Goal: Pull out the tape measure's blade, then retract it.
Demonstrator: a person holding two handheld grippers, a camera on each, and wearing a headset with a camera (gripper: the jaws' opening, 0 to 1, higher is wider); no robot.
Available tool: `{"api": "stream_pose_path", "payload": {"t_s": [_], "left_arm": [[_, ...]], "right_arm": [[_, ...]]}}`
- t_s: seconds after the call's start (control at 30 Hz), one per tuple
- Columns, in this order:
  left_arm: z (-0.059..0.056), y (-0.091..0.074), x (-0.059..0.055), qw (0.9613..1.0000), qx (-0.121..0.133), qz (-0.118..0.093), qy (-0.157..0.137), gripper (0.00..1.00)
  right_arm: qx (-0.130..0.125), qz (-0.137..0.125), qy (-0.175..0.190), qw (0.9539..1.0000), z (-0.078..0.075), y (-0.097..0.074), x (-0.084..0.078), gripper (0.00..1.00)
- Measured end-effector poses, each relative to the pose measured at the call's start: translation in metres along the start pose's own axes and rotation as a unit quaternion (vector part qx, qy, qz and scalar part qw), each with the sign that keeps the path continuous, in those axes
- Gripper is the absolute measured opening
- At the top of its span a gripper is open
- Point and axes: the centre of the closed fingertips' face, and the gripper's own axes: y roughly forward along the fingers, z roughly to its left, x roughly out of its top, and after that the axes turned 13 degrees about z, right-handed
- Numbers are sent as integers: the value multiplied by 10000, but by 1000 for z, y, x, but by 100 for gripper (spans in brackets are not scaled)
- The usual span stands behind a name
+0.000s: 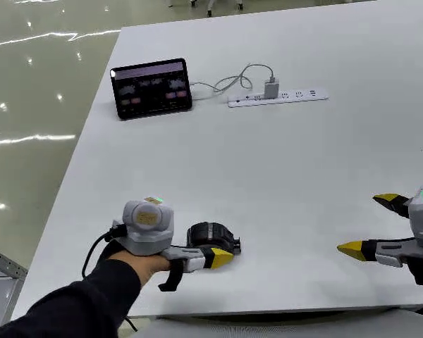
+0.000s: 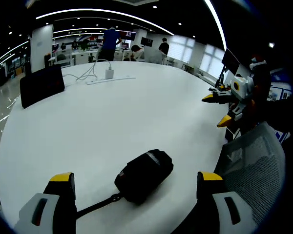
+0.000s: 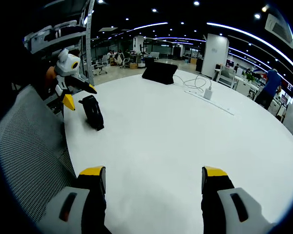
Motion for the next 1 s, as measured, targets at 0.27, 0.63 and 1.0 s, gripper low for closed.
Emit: {"api": "stream_pose_path", "payload": {"t_s": [0.27, 0.63, 1.0], "left_arm": [[19, -17, 6, 9983, 283, -444, 239, 100], [29, -40, -5, 9973, 192, -554, 447, 100], [40, -65, -24, 9967, 216, -562, 547, 100]], "right_arm": [[66, 17, 78, 9999, 4, -2, -10, 78], [126, -138, 135, 9997, 1, -22, -21, 85], [127, -133, 149, 9997, 1, -34, -47, 96]]}}
